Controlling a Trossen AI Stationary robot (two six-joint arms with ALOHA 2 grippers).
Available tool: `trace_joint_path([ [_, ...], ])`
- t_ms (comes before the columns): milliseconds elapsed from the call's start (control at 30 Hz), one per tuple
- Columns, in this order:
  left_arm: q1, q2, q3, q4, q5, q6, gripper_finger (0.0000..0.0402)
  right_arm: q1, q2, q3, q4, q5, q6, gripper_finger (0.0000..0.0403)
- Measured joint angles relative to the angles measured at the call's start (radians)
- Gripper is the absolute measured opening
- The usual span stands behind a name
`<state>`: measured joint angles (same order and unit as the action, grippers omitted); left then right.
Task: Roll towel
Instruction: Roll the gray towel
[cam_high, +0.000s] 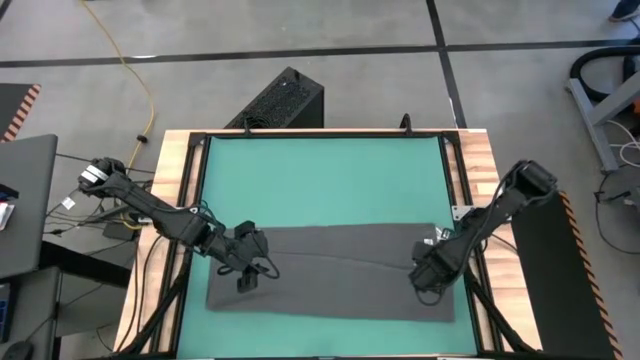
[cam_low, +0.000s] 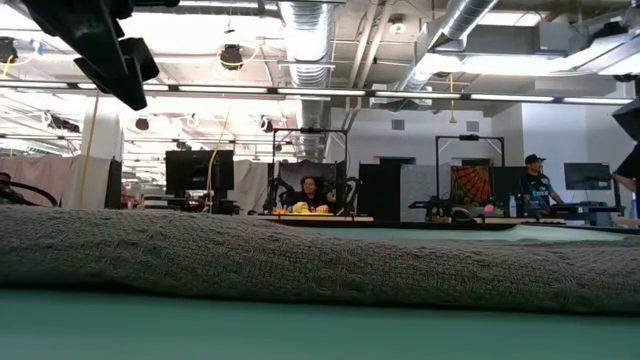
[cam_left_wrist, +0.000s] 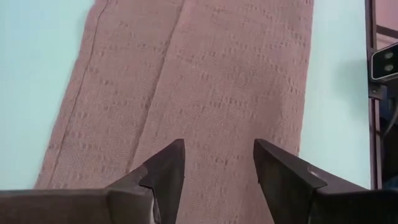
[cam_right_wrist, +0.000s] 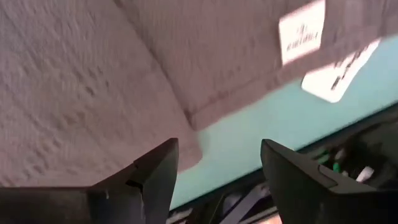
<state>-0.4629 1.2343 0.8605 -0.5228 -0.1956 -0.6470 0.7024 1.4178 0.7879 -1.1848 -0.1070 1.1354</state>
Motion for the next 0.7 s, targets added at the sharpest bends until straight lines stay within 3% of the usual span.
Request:
trace_joint_path([
  [233, 0.000, 0.000, 0.000, 0.007, -0.001, -0.008, 0.0179, 0.067, -0.040, -0.051, 0.059, -0.064, 0.161, 0.0254],
  [433, 0.000, 0.000, 0.000, 0.009, -0.002, -0.004, 0.0179, 0.104, -0.058, -0.124, 0.242, -0.056, 0.202, 0.0254],
  [700, 0.000, 0.000, 0.000, 0.009, -0.002, -0.009, 0.0179, 0.123, -0.058, -0.156, 0.261, -0.059, 0.219, 0.0252],
])
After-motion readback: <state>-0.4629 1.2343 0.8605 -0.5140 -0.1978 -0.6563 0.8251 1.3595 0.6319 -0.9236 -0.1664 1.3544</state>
